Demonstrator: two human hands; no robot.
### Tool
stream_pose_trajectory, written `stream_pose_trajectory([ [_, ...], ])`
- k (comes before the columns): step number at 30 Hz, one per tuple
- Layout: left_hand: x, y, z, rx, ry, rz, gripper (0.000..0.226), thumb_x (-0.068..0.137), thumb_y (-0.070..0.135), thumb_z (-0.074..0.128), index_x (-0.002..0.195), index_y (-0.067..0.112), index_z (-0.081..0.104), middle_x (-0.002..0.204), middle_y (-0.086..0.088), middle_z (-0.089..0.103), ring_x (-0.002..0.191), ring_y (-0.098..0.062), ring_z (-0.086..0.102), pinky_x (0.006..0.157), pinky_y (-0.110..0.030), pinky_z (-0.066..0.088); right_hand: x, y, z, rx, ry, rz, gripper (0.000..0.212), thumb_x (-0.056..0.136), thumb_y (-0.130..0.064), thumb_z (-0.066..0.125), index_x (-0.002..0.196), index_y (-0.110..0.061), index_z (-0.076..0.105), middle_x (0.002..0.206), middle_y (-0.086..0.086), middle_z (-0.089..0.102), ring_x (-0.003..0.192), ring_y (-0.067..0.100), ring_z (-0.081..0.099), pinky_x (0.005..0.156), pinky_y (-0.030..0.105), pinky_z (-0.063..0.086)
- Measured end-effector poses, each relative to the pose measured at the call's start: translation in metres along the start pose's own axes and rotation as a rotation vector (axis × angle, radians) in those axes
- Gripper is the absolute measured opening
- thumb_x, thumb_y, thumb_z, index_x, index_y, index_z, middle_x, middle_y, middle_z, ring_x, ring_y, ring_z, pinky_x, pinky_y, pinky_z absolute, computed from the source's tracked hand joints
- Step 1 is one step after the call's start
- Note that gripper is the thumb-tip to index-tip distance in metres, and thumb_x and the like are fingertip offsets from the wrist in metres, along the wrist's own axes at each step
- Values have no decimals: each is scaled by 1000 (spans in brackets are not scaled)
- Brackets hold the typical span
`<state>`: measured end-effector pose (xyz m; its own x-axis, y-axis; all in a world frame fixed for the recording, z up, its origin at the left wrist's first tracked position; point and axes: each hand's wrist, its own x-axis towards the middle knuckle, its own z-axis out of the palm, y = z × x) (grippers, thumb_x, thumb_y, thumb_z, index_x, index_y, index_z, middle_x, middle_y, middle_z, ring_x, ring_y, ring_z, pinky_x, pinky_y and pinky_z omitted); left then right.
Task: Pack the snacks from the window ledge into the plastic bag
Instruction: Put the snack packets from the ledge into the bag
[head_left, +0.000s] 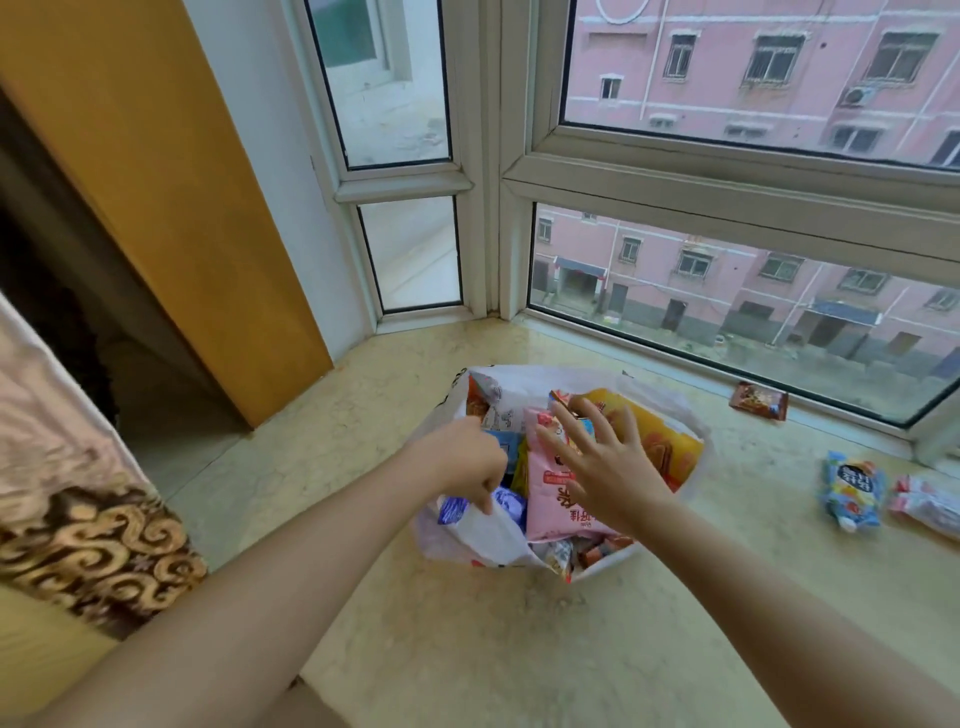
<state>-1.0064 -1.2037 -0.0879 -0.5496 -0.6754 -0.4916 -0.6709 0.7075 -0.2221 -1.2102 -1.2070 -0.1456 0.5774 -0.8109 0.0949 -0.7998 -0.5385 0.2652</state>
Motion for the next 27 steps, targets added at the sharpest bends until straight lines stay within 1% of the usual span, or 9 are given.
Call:
stream_pose_trajectory([
  [5,-30,-24,-71,29,230,-43,29,87,42,63,76,16,68,73,6,66,71,-19,58,83,-30,33,-19,8,8,47,-198,68,102,54,-44,88,141,-26,39,144,13,46,127,44,47,87,78,30],
  [9,-65,-51,-102,-4,176,-100,29,87,44,63,70,21,66,70,9,63,72,-16,51,81,-28,26,-8,8,-12,18,-124,65,77,93,-49,50,151,-34,3,159,7,-7,145,40,5,104,73,11],
  [13,-90,-73,-106,5,108,-222,34,89,46,60,65,22,62,60,12,55,60,-6,41,87,-28,27,10,5,-28,37,-142,82,69,89,-44,58,149,-31,25,158,9,12,141,42,24,100,72,24],
  [15,-90,-72,-98,-7,72,-289,35,91,45,56,65,23,59,64,8,58,59,-8,40,93,-32,29,19,5,-27,59,-142,78,65,95,-43,48,151,-29,18,158,8,4,143,42,18,103,70,21],
  [17,-76,-59,-82,-27,75,-347,31,95,41,49,79,21,66,81,2,66,71,-13,49,97,-37,27,24,1,-23,74,-174,110,60,96,-44,41,151,-28,21,158,10,14,141,42,22,101,70,25],
  [19,-51,-37,-55,-33,131,-393,31,97,38,41,100,20,66,107,0,66,98,-18,55,98,-39,27,21,-4,-12,134,-254,139,57,89,-49,35,140,-24,47,146,14,42,128,43,45,89,70,41],
  [22,-6,1,-10,-144,242,-375,58,98,46,38,150,23,23,159,0,16,146,-22,13,114,-45,10,8,-13,20,228,-280,163,68,80,-52,30,135,-18,51,137,16,53,118,40,56,84,66,47],
  [24,20,28,11,-169,255,-341,80,96,55,38,153,22,-8,160,-3,-14,147,-21,-13,116,-48,-5,0,-14,37,307,-243,209,75,80,-52,31,146,-17,30,139,15,52,121,37,55,89,63,46],
  [27,52,57,40,-133,228,-357,95,91,64,38,148,19,-24,155,-5,-29,142,-24,-26,112,-49,-17,-11,-12,56,437,-246,290,94,76,-58,47,152,-20,6,141,12,50,121,35,55,90,59,45],
])
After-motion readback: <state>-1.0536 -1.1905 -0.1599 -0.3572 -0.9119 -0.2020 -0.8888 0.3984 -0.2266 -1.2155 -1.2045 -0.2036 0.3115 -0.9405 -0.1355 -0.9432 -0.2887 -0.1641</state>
